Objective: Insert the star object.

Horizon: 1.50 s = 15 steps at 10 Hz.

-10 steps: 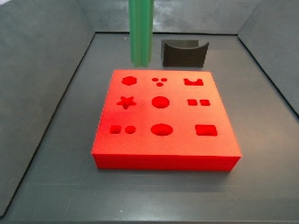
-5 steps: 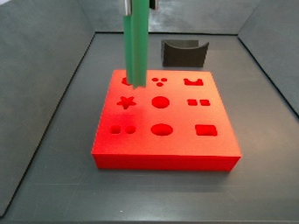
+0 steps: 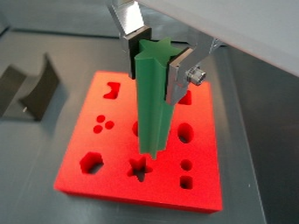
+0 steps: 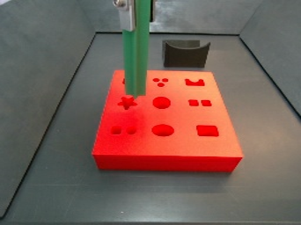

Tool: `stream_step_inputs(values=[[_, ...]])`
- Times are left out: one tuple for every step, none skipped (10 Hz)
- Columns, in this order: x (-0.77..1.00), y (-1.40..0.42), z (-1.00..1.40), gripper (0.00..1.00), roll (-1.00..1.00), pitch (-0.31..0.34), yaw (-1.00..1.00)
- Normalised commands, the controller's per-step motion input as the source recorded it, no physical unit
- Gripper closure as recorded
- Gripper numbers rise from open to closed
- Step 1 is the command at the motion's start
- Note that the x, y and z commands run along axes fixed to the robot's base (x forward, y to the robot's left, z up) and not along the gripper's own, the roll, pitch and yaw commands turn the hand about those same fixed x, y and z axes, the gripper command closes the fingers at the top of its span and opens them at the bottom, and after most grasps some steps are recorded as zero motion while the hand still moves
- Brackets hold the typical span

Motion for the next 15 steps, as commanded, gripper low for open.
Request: stream_step_inputs(values=[[0.00, 0.00, 0.00, 1.00, 0.08, 0.000, 0.29], [0.00, 0.00, 0.00, 1.00, 0.00, -0.006, 0.11], [0.00, 0.05, -0.11, 1.00, 0.01, 0.000, 0.03], [-0.09, 0.46, -0.58, 1.00, 0.08, -0.030, 0.00], [-0.19, 0.45, -0.61, 1.00, 0.10, -0.040, 0.00], [0.00, 0.00, -0.31, 1.00, 0.03, -0.003, 0.00], [0.00, -0.39, -0.12, 1.00, 0.10, 0.000, 0.15], [0.00, -0.46, -0.03, 1.00, 0.19, 0.017, 0.09], [0.00, -0.17, -0.12, 1.00, 0.15, 0.023, 0.00], [0.00, 0.00, -0.23, 1.00, 0.19, 0.023, 0.00], [0.07, 0.07, -0.18, 1.00, 0.16, 0.059, -0.04], [0.11, 0.11, -0.12, 1.00, 0.15, 0.099, -0.24], [0.02, 0.08, -0.03, 1.00, 0.14, 0.110, -0.27], [0.00, 0.06, 0.00, 1.00, 0.07, 0.074, -0.13], [0.00, 0.09, 0.00, 1.00, 0.05, 0.073, -0.05]])
